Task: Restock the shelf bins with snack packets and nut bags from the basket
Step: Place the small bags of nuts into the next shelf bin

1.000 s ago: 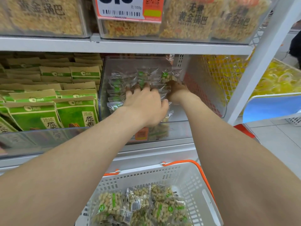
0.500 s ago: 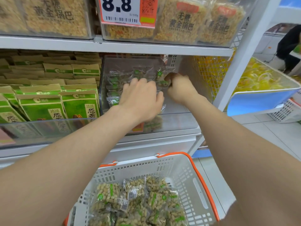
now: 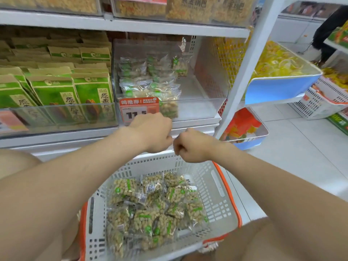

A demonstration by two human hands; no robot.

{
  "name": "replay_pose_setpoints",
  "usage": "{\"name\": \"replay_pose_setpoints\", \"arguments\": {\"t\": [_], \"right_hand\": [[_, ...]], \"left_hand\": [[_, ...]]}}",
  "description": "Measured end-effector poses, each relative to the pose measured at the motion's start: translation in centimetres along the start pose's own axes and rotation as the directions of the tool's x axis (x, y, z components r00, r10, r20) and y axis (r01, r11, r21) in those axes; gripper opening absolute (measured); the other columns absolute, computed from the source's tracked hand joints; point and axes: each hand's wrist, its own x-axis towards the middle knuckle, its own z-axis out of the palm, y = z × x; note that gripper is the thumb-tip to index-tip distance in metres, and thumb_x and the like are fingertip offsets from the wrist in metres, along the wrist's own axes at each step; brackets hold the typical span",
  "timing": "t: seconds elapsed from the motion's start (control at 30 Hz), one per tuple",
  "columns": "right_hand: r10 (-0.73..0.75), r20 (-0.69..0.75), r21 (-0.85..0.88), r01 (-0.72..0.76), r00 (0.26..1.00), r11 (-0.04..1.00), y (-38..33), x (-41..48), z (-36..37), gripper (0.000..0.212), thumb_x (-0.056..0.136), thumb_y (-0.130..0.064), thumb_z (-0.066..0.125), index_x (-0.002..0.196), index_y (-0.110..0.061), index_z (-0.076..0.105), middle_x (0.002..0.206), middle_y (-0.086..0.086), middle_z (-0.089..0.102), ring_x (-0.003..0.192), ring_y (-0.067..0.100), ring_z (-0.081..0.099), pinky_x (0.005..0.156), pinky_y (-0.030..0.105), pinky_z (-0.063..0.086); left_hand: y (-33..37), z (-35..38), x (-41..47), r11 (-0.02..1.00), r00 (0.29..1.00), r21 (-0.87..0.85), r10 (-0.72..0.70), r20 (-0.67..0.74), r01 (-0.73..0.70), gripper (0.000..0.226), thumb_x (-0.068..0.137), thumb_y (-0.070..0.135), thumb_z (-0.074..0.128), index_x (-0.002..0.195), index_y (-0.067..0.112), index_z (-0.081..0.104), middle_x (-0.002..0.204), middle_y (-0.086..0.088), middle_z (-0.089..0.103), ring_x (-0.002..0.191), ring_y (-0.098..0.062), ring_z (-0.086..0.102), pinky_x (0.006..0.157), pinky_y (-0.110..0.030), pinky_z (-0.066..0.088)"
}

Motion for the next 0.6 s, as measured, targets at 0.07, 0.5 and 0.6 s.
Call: {"name": "replay_pose_setpoints", "arguments": {"t": [0.07, 0.5, 0.6], "right_hand": [[0.063, 0.270, -0.049, -0.051, 0.961, 0.997, 0.4, -0.2, 3.3, 0.028, 0.084, -0.014, 0.055, 0.098, -0.023, 0.078, 0.100, -0.003, 0.076, 0.094, 0.017, 0.060, 0.089, 0.035, 0.056], [0.137, 0.756, -0.450, 0.356, 0.640, 0.819, -0.6, -3.3, 21.7, 0.078, 0.101, -0.011, 0.062, 0.162, -0.037, 0.020, 0.155, 0.009, 0.042, 0.133, 0.034, 0.053, 0.094, 0.048, 0.054], [0.158, 0.773, -0.506, 0.446, 0.615, 0.738, -0.3, -3.3, 23.1, 0.065, 0.108, -0.019, 0.053, 0.163, -0.039, 0.024, 0.159, 0.013, 0.036, 0.133, 0.038, 0.051, 0.096, 0.051, 0.050]], "left_hand": [[0.4, 1.9, 0.2, 0.996, 0.989, 0.056, 0.065, 0.131, -0.072, 0.026, 0.102, 0.039, 0.049, 0.098, 0.020, 0.066, 0.090, -0.004, 0.056, 0.081, -0.031, 0.058, 0.059, -0.034, 0.040], [5.4, 9.7, 1.6, 0.950, 0.842, 0.066, 0.236, 0.485, -0.304, 0.021, 0.098, 0.012, 0.053, 0.077, 0.015, 0.056, 0.082, -0.002, 0.057, 0.061, -0.018, 0.056, 0.049, -0.031, 0.040], [5.9, 10.2, 1.9, 0.946, 0.839, 0.083, 0.236, 0.489, -0.314, 0.021, 0.098, 0.011, 0.054, 0.078, 0.015, 0.056, 0.082, 0.000, 0.056, 0.060, -0.016, 0.053, 0.047, -0.030, 0.037]]}}
